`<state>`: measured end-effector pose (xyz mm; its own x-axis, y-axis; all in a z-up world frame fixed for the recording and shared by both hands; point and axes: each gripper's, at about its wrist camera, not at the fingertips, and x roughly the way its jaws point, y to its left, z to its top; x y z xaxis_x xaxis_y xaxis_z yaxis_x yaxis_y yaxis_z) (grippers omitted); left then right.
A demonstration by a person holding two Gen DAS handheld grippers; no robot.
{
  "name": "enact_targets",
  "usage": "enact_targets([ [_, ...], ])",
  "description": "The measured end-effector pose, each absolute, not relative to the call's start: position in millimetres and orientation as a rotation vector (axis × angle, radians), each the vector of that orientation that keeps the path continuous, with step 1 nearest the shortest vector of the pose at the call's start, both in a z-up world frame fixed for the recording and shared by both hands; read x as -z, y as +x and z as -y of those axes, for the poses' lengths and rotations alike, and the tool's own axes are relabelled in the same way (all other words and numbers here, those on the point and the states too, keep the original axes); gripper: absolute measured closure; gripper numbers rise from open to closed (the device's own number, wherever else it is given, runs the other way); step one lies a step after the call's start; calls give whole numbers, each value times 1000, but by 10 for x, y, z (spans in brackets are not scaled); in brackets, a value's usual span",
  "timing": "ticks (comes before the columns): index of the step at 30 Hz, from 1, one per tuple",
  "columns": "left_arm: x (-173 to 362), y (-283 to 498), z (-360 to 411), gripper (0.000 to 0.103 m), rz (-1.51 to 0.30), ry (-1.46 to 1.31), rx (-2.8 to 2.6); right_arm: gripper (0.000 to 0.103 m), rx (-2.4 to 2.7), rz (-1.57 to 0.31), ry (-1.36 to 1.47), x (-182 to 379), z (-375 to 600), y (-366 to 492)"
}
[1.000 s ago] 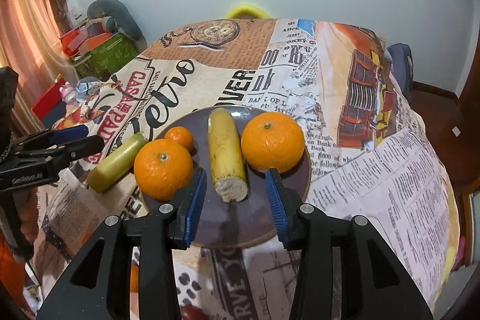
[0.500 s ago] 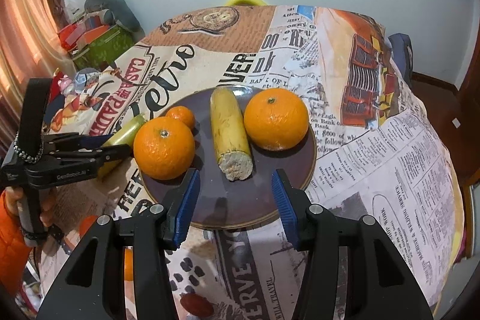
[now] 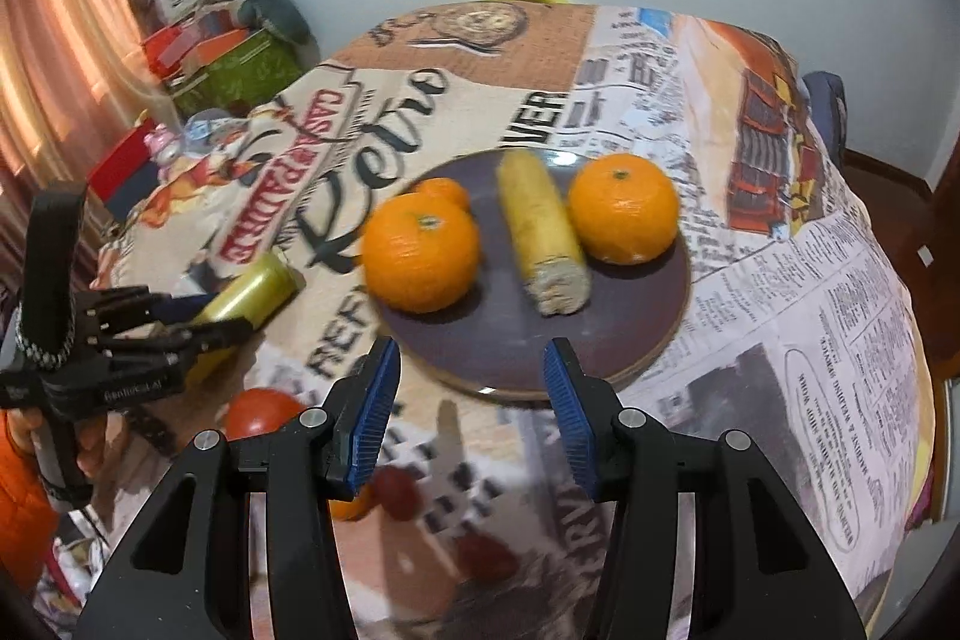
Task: Organize fruits
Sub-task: 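Grasp the red tomato with the right tool while the left tool lifts the second vegetable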
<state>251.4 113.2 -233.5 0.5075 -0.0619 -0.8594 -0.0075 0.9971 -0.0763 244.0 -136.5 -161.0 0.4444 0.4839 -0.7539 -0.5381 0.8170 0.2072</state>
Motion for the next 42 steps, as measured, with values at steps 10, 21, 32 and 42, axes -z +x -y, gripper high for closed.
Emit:
enact_targets([
  [10, 2301, 1960, -1177, 65, -1043, -124, 54, 56, -722, -956, -134, 1670, 905, 2096],
  [21, 2144, 1947, -1200, 65, -999, -84, 85, 56, -746, -1016, -218, 1918, 534, 2038],
  [32, 2386, 2274, -1161, 63, -1061, -98, 118, 55, -766, -1049, -239, 2027, 464, 2118],
  [42, 2252, 2210, -1098, 67, -1022, -84, 117, 57, -744, -1005, -165, 1888, 670, 2131],
])
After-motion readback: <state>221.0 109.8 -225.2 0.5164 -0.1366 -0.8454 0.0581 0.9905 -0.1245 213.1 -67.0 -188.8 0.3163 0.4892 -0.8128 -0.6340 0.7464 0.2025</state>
